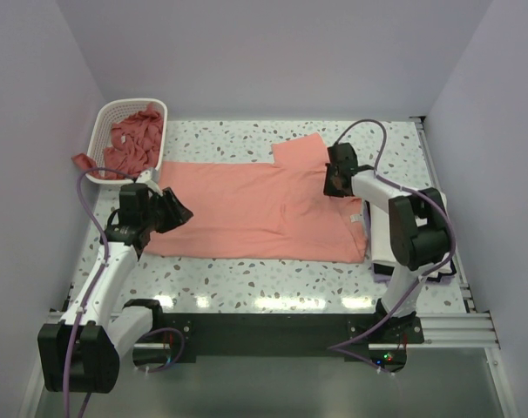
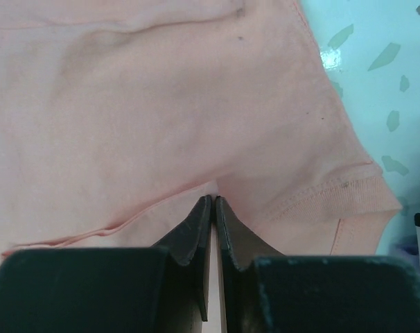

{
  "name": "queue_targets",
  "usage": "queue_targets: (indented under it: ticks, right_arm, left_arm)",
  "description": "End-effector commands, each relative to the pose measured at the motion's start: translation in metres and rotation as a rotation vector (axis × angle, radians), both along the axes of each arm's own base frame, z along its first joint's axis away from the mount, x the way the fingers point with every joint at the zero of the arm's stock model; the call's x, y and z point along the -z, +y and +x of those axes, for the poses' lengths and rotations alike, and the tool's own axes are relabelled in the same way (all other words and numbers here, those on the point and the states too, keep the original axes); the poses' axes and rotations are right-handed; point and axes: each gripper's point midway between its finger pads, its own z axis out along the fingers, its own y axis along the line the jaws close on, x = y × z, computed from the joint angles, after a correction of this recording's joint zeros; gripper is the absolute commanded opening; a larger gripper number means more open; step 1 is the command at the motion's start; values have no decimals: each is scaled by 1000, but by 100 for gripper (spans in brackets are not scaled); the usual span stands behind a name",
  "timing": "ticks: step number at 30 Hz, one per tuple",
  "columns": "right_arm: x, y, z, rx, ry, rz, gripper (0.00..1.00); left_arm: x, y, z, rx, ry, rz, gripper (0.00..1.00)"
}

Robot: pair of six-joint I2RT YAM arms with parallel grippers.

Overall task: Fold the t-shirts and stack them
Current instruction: Fold the tshirt

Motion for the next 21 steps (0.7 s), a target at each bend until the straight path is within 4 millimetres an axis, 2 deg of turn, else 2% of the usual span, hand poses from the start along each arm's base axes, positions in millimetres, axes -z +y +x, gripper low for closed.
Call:
queue_targets:
  ticks: [1, 13, 17, 19, 20, 21]
  right_arm:
    - [-36, -2, 8, 25, -97, 6, 7]
    - [-29, -12, 3, 54, -73, -41, 7]
    - [-25, -13, 1, 63, -67, -38, 8]
    - [-25, -10, 3, 60, -66, -28, 20]
    - [-27, -8, 4, 56, -70, -18, 25]
    - [-30, -7, 6, 57, -76, -11, 36]
  left_arm:
    - [-3, -1, 5, 22, -35, 15, 51]
    - [-1, 1, 7, 9, -19, 19, 51]
    - [-7, 0, 15, -25, -14, -9, 52]
    - [-10, 1, 23, -49, -15, -20, 52]
    - [-17, 3, 31, -83, -35, -32, 52]
    - [-13, 6, 37, -106, -17, -33, 52]
